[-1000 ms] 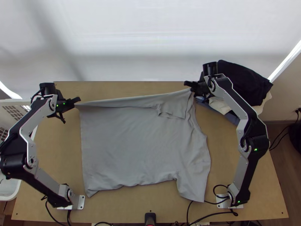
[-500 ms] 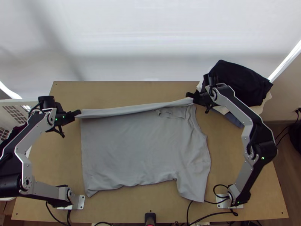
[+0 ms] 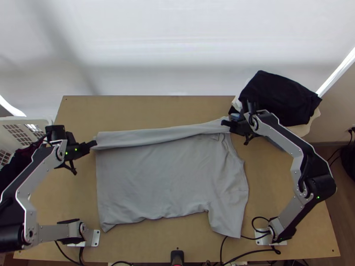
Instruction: Fold the t-shirt
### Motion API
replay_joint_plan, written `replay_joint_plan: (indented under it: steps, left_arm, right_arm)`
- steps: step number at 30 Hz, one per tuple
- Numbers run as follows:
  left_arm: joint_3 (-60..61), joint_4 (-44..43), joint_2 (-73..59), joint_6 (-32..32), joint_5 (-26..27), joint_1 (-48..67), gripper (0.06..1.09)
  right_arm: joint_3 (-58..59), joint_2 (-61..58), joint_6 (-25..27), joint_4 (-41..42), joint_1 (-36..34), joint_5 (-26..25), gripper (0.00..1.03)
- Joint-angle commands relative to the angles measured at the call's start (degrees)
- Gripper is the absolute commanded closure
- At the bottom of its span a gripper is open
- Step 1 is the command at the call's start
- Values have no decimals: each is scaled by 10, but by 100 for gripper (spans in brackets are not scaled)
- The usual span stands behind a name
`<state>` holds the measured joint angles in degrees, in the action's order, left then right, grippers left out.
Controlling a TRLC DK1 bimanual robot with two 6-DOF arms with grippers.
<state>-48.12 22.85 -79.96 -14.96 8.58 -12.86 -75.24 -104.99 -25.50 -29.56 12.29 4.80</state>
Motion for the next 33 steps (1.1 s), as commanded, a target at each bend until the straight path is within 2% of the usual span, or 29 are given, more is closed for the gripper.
replay_joint_plan:
  steps: [1, 8, 9, 10, 12, 13, 14, 16, 20, 22, 26, 27, 28, 29, 31, 33]
  left_arm:
    - [26, 0, 28, -1, 6, -3, 105]
    - [62, 5, 63, -3, 8, 0, 104]
    - [67, 5, 73, -3, 7, 2, 104]
    - [72, 5, 82, -3, 7, 2, 95]
    - [73, 18, 97, 4, 13, 9, 62]
    - [70, 29, 102, 8, 17, 9, 50]
    - [66, 42, 107, 11, 21, 9, 41]
    - [61, 54, 124, 13, 30, 8, 33]
    - [50, 73, 176, 12, 37, 5, 32]
    - [32, 98, 198, 12, 38, 6, 32]
    - [-5, 149, 226, 18, 52, 6, 32]
    - [-11, 158, 229, 20, 52, 7, 32]
    - [-17, 164, 232, 22, 52, 8, 32]
    - [-21, 169, 233, 24, 52, 8, 32]
    - [-30, 178, 234, 25, 52, 9, 32]
    - [-34, 183, 234, 25, 52, 13, 32]
  right_arm:
    - [36, 25, -2, 14, 4, -12, 100]
    - [80, 30, -4, 46, 6, -30, 100]
    - [83, 31, -4, 47, 5, -36, 94]
    - [84, 33, -4, 47, 5, -39, 79]
    - [88, 40, -3, 44, 4, -39, 45]
    - [88, 44, -3, 37, 4, -39, 32]
    - [89, 53, 0, 31, 4, -43, 31]
    - [104, 86, 8, 29, 10, -76, 30]
    - [146, 179, 8, 28, 2, -78, 30]
    - [169, 236, -14, -1, -4, -77, 30]
    - [206, 338, -83, -111, 2, -63, 29]
    - [214, 356, -111, -146, 4, -54, 23]
    - [222, 370, -116, -178, 4, -40, 15]
    - [232, 381, -125, -208, 4, -23, 11]
    - [246, 396, -155, -279, 4, 2, 11]
    - [258, 403, -157, -341, 4, 28, 11]
